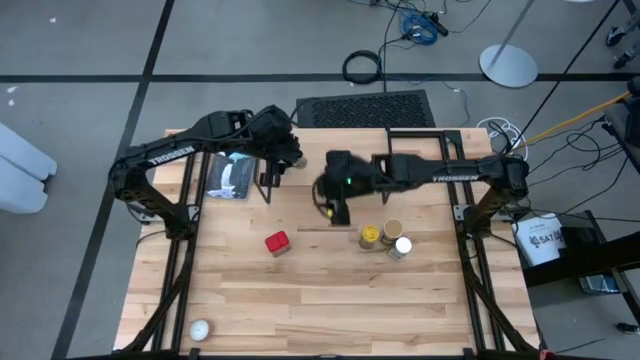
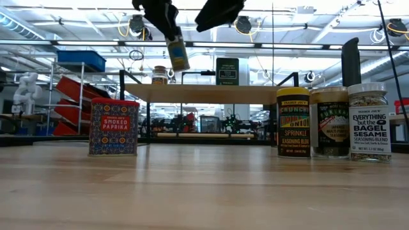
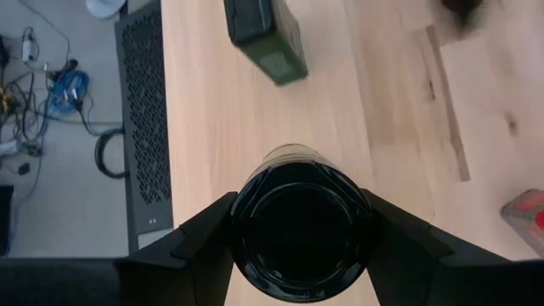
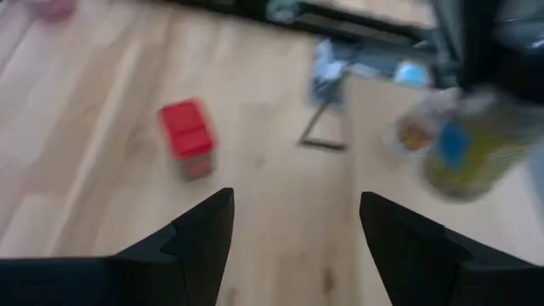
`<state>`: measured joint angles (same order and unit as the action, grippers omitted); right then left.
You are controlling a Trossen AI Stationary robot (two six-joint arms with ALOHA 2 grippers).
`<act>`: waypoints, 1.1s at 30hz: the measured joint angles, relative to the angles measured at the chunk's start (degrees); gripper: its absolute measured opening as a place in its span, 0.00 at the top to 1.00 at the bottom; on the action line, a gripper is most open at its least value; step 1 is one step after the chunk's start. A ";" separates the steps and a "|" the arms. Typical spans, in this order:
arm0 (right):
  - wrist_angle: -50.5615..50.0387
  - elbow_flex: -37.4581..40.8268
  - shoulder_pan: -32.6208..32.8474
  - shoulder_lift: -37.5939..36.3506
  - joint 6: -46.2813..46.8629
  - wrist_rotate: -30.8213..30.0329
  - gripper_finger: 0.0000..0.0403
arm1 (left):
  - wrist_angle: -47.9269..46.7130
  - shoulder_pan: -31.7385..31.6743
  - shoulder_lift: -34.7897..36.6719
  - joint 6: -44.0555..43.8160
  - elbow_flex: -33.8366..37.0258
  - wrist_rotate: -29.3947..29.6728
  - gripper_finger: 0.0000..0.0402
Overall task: Shelf spices
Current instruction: Put the black seasoning bottle on the shelf
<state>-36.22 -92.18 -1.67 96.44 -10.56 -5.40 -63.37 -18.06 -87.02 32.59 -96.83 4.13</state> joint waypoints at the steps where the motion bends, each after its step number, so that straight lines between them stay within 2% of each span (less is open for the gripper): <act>1: 1.07 0.00 -1.32 0.08 -0.15 0.07 0.40 | -0.02 0.00 0.00 0.39 -0.35 -0.43 0.45; 5: 3.37 0.02 -6.22 0.68 -0.57 0.12 0.40 | -0.16 0.00 0.04 0.86 -0.90 -1.00 0.45; 10: 6.72 -0.02 -9.69 1.26 -3.38 4.46 0.39 | -0.24 0.00 0.02 1.19 -0.90 -0.98 0.45; 13: 7.15 0.00 -10.36 2.44 -4.62 7.13 0.36 | -0.20 0.00 0.02 1.33 -0.90 -1.00 0.45; 21: 12.58 0.00 -12.33 5.81 -4.85 4.87 0.25 | -0.17 0.04 0.02 1.25 -0.90 -0.99 0.45; 33: 16.48 0.00 -12.98 7.61 -6.32 8.58 0.25 | 0.09 0.03 0.02 2.77 -0.88 -2.42 0.45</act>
<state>-19.74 -92.18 -14.66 104.05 -16.88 3.18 -63.29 -18.04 -87.00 35.35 -97.71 1.72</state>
